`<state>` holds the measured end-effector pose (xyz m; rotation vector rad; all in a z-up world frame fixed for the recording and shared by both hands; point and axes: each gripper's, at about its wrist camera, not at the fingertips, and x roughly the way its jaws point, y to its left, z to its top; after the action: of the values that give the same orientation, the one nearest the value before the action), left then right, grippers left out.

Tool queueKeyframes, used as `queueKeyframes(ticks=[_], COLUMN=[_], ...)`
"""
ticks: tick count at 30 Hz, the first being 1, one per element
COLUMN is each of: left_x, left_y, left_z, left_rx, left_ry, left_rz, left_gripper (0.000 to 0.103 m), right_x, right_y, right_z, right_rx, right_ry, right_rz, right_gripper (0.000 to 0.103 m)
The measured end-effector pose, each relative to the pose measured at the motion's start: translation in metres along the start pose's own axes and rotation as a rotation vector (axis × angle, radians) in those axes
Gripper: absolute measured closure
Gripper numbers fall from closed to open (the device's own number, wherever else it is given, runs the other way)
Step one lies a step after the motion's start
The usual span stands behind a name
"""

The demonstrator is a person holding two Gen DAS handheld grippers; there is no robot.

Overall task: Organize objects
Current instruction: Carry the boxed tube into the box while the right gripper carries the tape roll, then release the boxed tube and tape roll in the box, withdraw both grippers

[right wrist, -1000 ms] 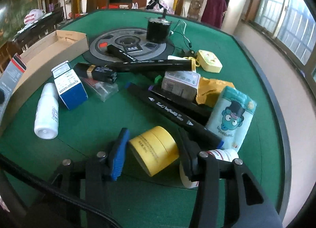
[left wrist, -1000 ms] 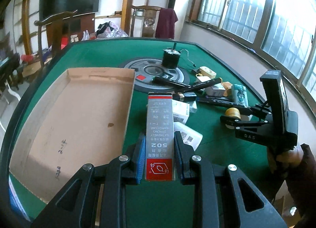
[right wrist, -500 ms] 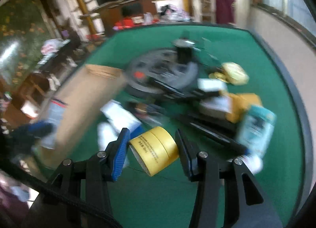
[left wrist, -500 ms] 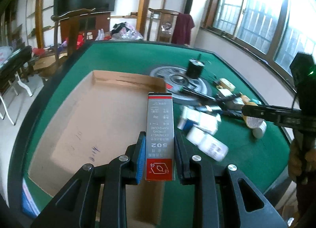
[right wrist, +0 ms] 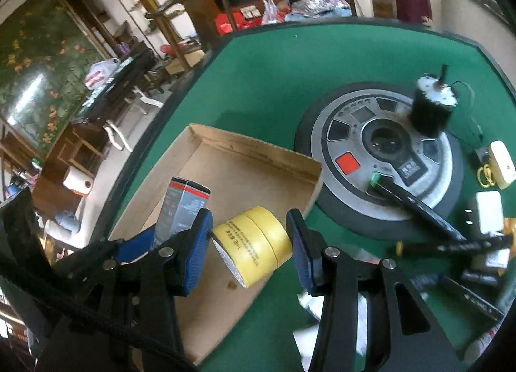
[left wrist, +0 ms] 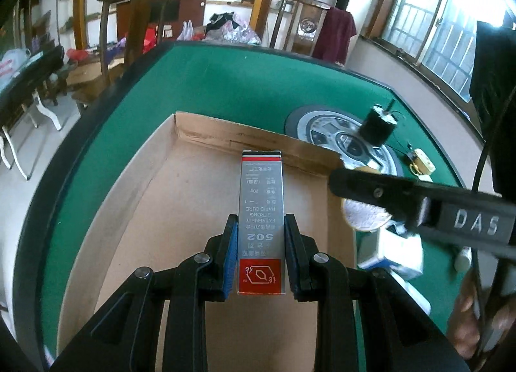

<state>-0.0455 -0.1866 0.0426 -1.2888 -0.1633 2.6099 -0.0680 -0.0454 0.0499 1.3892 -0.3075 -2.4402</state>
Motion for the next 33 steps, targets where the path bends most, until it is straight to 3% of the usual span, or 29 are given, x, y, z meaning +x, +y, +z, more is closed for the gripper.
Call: queueKeyframes(ticks=[8, 16, 19, 21, 23, 28, 33], left_x=[0.027, 0.033, 0.033, 0.033, 0.032, 0.027, 0.011], left_y=[0.006, 0.012, 0.015, 0.017, 0.023, 0.05, 0.058], left_z=[0.005, 0.01, 0.011, 0.011, 0.01, -0.001, -0.02], left_rx=[-0.05, -0.063, -0.071, -0.081, -0.123, -0.309, -0.427], left_ry=[0.051, 0.036, 0.032, 0.027, 0.021, 0.002, -0.035], left_rz=[-0.051, -0.04, -0.031, -0.024, -0.034, -0.078, -0.031], left_gripper=[0.08, 0.079, 0.073, 0.057, 0.044, 0.042, 0.042], right_x=[0.019, 0.027, 0.03, 0.032, 0.031, 0.019, -0.007], right_y=[-0.003, -0.002, -0.003, -0.004, -0.005, -0.01, -0.017], right_z=[0.0, 0.001, 0.002, 0.003, 0.004, 0.009, 0.005], right_rx=[0.01, -0.015, -0.017, -0.022, -0.024, 0.007, 0.027], right_ry=[0.033, 0.025, 0.011, 0.002, -0.005, -0.046, -0.086], right_rz=[-0.053, -0.087, -0.108, -0.122, -0.124, -0.089, -0.073], right_gripper=[0.057, 0.057, 0.057, 0.057, 0.057, 0.057, 0.053])
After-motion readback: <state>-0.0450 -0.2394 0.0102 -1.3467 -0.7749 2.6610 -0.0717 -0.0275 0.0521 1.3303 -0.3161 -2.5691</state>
